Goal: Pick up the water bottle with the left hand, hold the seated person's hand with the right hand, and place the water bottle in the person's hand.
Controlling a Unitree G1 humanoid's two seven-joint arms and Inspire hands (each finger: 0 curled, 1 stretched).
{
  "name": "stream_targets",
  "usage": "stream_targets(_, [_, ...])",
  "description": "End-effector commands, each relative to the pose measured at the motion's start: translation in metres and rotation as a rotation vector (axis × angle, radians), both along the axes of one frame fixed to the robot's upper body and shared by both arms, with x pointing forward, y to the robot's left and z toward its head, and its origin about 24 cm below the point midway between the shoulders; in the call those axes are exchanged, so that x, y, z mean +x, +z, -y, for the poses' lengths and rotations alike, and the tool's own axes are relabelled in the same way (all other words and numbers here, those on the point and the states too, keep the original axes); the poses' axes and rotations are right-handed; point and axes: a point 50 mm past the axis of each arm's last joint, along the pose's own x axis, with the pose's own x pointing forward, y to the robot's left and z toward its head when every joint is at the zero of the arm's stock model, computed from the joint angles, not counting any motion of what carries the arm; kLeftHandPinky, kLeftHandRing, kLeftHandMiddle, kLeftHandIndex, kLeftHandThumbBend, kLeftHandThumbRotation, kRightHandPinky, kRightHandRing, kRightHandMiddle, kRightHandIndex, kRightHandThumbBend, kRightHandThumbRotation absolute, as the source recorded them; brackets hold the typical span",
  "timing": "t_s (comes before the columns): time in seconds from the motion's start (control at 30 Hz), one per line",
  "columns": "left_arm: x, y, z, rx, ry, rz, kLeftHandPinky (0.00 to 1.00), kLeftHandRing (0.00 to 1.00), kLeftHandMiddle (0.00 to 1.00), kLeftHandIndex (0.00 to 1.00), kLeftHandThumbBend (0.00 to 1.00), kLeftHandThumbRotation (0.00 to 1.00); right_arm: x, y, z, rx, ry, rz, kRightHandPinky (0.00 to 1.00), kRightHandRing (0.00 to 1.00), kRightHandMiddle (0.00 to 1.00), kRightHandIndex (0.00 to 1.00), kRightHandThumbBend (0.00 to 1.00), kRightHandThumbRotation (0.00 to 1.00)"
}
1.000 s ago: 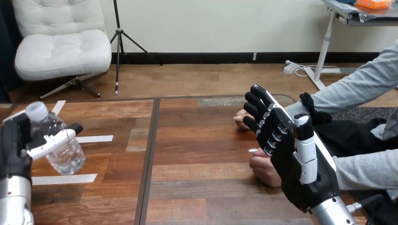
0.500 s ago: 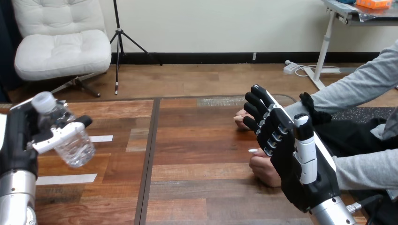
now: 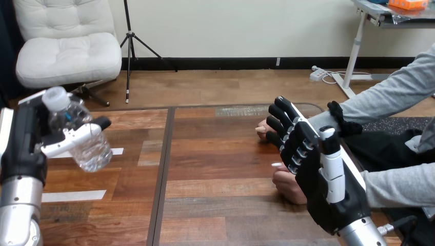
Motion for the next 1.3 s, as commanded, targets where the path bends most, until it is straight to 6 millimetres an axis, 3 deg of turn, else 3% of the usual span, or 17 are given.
stream_targets(0.0, [0.009, 0.028, 0.01, 0.005, -0.05, 0.114, 0.33, 0.37, 0.42, 0.41, 0.8, 0.0, 0.011, 0.013, -0.002, -0.021, 0.011, 0.075, 1.0, 1.0, 0.99, 0.98, 0.76, 1.0])
stream_targets(0.37, [0.011, 0.023, 0.013, -0.06, -0.09, 0.077, 0.32, 0.37, 0.41, 0.41, 0.77, 0.0, 0.018, 0.012, 0.003, -0.102, 0.014, 0.105, 1.0, 0.96, 0.95, 0.92, 0.77, 1.0])
stream_targets(0.63, [0.011, 0.021, 0.016, -0.057, -0.113, 0.072, 0.32, 0.37, 0.41, 0.4, 0.75, 0.0, 0.028, 0.016, 0.014, -0.248, -0.015, 0.178, 0.88, 0.89, 0.9, 0.88, 0.76, 1.0])
stream_targets(0.8, [0.011, 0.021, 0.018, -0.052, -0.123, 0.076, 0.32, 0.37, 0.41, 0.4, 0.75, 0.0, 0.033, 0.02, 0.021, -0.337, -0.049, 0.207, 0.82, 0.87, 0.87, 0.86, 0.82, 1.0])
stream_targets(1.1, [0.011, 0.022, 0.024, -0.052, -0.141, 0.091, 0.31, 0.37, 0.4, 0.4, 0.75, 0.0, 0.044, 0.022, 0.037, -0.454, -0.063, 0.268, 0.81, 0.87, 0.86, 0.85, 0.72, 1.0])
stream_targets(1.27, [0.011, 0.023, 0.027, -0.056, -0.151, 0.099, 0.3, 0.36, 0.4, 0.39, 0.75, 0.0, 0.049, 0.024, 0.046, -0.509, -0.08, 0.287, 0.81, 0.86, 0.85, 0.85, 0.71, 1.0])
